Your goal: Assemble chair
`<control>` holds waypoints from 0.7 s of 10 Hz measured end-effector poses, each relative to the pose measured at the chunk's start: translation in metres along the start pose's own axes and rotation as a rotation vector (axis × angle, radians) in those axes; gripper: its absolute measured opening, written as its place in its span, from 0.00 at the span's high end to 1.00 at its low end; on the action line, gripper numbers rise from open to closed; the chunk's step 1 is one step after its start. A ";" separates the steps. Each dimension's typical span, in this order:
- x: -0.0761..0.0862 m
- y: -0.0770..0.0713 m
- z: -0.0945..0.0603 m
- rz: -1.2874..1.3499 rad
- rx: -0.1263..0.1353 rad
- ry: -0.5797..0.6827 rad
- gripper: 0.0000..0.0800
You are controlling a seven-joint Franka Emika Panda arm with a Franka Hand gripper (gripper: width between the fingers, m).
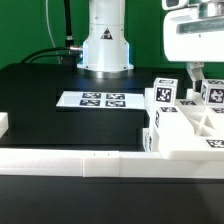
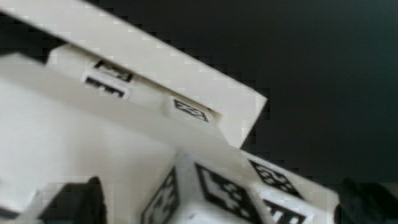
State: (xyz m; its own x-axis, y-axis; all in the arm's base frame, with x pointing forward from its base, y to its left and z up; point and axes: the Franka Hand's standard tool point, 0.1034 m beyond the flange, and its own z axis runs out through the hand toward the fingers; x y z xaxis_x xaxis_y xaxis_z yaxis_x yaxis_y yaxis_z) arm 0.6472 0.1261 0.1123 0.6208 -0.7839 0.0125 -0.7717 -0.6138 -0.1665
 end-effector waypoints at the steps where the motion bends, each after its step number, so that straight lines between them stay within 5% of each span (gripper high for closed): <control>1: 0.001 0.001 0.000 -0.114 -0.011 0.002 0.19; 3: 0.002 -0.001 -0.002 -0.360 -0.060 0.003 0.19; 7: 0.008 -0.002 -0.002 -0.648 -0.075 -0.012 0.19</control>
Offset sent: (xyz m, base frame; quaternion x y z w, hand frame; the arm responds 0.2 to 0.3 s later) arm 0.0104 0.0034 0.0051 -0.0490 -0.0119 -0.2886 0.9561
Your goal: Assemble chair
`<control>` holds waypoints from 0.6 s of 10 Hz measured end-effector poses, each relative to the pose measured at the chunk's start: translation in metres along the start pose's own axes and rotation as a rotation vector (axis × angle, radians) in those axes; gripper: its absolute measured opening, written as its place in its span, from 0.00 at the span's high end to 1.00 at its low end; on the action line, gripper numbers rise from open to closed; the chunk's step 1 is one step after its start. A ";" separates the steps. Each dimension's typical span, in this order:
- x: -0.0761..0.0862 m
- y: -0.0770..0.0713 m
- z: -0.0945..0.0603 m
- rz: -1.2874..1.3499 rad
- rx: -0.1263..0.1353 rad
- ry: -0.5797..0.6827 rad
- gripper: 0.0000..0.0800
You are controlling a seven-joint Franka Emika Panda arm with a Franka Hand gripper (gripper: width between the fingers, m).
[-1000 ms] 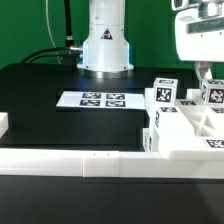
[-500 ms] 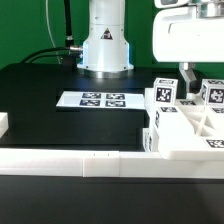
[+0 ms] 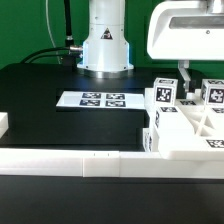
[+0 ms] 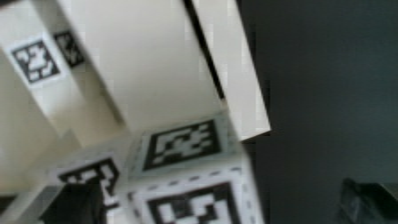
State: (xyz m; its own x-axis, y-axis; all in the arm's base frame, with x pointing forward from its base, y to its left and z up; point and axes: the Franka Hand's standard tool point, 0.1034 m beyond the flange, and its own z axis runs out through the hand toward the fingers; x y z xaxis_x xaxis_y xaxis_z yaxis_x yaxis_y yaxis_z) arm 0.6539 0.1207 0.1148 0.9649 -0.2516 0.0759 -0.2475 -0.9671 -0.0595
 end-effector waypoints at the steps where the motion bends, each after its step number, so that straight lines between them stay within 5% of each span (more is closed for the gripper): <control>1: 0.000 0.001 0.001 -0.001 0.002 0.009 0.19; 3: 0.000 0.001 0.002 0.000 0.001 0.008 0.53; 6: 0.002 0.005 0.002 0.035 0.002 0.015 0.64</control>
Offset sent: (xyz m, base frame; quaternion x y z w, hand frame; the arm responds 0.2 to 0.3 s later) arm 0.0000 0.0000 0.0000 0.0000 0.0000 0.0000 1.0000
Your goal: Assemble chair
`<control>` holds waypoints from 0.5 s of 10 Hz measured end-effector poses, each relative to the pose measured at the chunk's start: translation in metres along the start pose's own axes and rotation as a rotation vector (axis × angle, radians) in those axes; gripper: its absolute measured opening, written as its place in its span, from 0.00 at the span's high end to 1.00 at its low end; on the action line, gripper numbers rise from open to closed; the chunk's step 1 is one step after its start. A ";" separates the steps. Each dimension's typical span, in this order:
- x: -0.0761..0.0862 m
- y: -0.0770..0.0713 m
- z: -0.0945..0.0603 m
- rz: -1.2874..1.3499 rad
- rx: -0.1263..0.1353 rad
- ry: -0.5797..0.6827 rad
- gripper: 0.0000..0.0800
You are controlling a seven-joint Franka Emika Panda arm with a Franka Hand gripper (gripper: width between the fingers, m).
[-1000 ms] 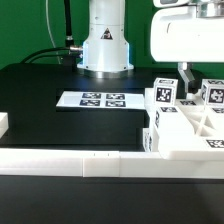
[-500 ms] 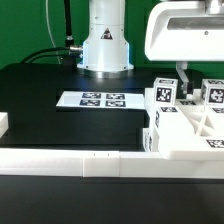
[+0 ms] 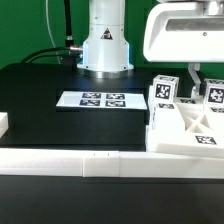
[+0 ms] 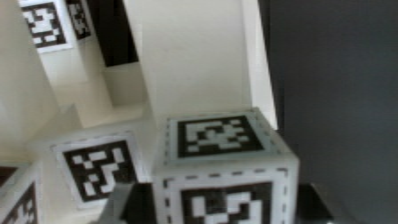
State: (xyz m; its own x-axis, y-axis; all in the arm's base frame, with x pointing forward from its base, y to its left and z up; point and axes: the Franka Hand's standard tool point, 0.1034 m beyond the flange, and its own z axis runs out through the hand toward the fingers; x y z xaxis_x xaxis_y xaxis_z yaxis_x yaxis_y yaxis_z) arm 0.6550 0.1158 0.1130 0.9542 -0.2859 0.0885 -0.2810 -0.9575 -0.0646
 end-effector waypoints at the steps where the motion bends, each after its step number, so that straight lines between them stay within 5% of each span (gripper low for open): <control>1: 0.001 0.001 0.000 0.005 0.001 0.003 0.64; 5: 0.005 0.013 0.000 0.257 -0.009 0.011 0.64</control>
Offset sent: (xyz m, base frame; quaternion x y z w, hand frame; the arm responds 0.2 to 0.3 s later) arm -0.0055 -0.0022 0.0004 0.0162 0.0036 0.1902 0.9816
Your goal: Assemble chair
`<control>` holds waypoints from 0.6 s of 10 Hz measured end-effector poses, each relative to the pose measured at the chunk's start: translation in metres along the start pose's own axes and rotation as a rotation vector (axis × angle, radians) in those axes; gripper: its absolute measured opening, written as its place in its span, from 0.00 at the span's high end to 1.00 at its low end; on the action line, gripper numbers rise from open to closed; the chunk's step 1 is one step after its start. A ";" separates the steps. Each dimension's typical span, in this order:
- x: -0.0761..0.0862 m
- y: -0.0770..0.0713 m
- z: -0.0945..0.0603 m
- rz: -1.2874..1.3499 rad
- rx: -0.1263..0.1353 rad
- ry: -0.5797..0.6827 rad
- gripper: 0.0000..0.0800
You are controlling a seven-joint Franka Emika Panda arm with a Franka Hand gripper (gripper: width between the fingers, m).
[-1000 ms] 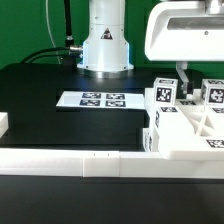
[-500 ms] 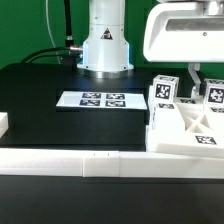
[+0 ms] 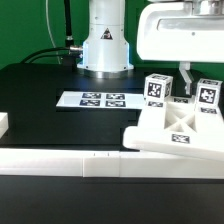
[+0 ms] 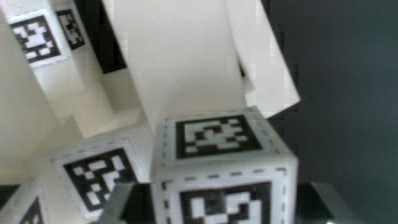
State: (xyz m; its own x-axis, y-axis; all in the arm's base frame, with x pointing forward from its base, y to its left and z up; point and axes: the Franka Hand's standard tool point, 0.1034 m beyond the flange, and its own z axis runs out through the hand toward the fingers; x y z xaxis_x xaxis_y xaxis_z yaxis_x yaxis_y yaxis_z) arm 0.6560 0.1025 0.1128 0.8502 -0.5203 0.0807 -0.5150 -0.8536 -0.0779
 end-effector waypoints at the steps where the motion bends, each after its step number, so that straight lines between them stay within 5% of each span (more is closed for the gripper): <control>1: 0.001 0.001 0.000 0.000 0.000 0.001 0.64; 4: -0.004 0.000 -0.005 0.005 0.003 0.000 0.61; 5: -0.003 -0.001 -0.008 0.005 0.007 0.002 0.39; 6: -0.003 -0.003 -0.016 0.005 0.011 0.000 0.39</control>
Offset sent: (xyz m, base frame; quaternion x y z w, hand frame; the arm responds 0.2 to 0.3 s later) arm -0.0222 0.0018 0.0137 -0.0124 0.0065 0.0313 0.9994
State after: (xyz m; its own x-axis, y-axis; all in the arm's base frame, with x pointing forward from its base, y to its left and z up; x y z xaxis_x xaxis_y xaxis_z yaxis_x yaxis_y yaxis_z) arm 0.6534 0.1059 0.1288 0.8479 -0.5242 0.0799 -0.5176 -0.8509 -0.0893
